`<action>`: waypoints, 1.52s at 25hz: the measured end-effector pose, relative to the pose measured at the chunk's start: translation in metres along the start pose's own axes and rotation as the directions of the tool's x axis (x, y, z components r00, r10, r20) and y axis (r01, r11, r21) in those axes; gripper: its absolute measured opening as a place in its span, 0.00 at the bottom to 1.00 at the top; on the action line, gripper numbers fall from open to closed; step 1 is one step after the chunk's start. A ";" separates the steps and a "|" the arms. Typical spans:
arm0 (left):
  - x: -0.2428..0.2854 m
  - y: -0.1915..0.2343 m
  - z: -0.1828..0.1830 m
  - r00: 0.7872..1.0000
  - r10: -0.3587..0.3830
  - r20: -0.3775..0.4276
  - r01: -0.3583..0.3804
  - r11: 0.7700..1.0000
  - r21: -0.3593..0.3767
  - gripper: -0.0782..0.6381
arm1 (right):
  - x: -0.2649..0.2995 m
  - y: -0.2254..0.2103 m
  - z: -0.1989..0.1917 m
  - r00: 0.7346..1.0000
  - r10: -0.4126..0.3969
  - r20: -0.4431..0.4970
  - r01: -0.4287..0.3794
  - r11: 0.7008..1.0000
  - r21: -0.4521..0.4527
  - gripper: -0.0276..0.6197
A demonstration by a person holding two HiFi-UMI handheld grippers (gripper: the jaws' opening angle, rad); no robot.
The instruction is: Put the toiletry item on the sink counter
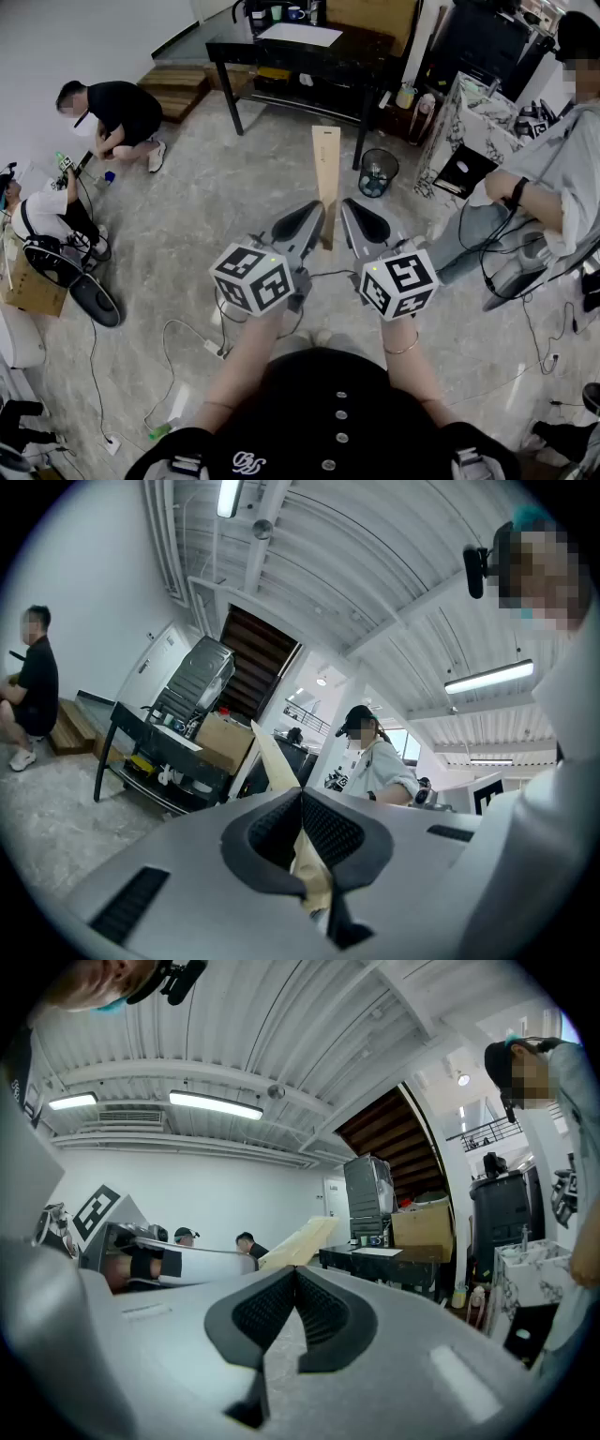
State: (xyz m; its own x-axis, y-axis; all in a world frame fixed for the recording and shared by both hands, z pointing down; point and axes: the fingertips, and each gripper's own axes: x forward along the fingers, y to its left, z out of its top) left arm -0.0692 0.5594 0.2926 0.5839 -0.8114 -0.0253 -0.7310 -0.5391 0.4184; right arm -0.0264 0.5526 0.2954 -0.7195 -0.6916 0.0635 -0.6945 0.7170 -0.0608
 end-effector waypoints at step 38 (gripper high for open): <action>0.087 0.037 -0.011 0.999 0.038 -0.002 -0.038 0.999 -0.021 0.13 | 0.018 -0.097 -0.017 1.000 -0.011 0.017 0.010 0.999 0.049 0.05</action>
State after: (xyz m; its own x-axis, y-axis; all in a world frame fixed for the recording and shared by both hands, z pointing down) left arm -0.0415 0.4711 0.3156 0.5565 -0.8308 -0.0078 -0.7450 -0.5031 0.4380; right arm 0.0279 0.4721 0.3193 -0.7116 -0.7010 0.0477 -0.7013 0.7045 -0.1088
